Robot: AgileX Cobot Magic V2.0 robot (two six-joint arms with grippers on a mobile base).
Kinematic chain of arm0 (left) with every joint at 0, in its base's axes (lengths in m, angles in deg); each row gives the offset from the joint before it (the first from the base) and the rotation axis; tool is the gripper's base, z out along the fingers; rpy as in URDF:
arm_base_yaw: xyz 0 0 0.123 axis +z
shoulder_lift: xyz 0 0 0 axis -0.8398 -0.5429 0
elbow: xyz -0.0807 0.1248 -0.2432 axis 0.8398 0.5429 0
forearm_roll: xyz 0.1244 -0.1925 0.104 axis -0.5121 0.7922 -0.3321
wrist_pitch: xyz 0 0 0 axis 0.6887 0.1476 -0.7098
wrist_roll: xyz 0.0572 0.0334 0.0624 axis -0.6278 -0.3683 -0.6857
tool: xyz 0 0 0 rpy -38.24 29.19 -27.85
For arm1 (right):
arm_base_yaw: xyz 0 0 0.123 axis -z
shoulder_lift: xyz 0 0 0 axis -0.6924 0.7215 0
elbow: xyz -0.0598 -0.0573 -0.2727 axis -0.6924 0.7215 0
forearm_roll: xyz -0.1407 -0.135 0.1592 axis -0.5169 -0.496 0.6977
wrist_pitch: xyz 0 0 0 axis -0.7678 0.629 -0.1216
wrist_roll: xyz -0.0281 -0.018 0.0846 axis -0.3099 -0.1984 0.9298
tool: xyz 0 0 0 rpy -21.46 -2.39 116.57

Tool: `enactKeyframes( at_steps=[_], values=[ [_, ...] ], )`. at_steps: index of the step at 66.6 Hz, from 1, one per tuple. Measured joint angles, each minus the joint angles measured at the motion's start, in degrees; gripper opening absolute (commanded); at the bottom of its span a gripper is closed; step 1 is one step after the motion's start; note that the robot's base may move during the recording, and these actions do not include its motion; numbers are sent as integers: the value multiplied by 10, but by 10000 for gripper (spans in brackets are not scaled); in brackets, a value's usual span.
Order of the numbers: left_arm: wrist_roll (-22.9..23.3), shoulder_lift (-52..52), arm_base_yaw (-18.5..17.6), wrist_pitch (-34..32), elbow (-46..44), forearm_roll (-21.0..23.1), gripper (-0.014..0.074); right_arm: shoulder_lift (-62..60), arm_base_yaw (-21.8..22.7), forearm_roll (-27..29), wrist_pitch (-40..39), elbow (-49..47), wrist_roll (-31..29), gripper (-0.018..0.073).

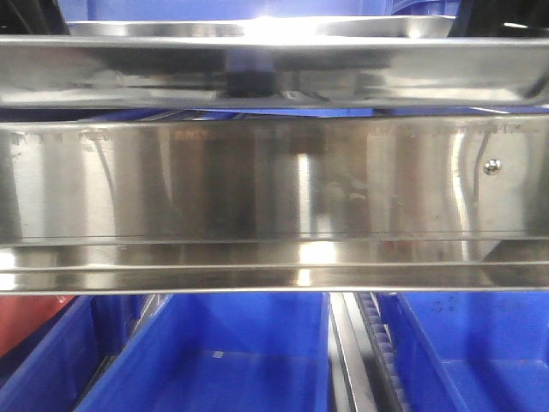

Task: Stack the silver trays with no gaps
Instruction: 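Lift the silver tray with both grippers up off the shelf, then hold the tray raised in both grippers while the base turns away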

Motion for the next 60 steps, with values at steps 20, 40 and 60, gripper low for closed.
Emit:
enactKeyframes(
  at_steps=[20, 40, 60],
  values=[
    [0, 0, 0, 0, 0, -1, -10, 0, 0, 0, -1, 0, 1, 3],
    [0, 0, 0, 0, 0, -3, -10, 0, 0, 0, -1, 0, 1, 3],
    [0, 0, 0, 0, 0, -4, -10, 0, 0, 0, -2, 0, 1, 3]
  ],
)
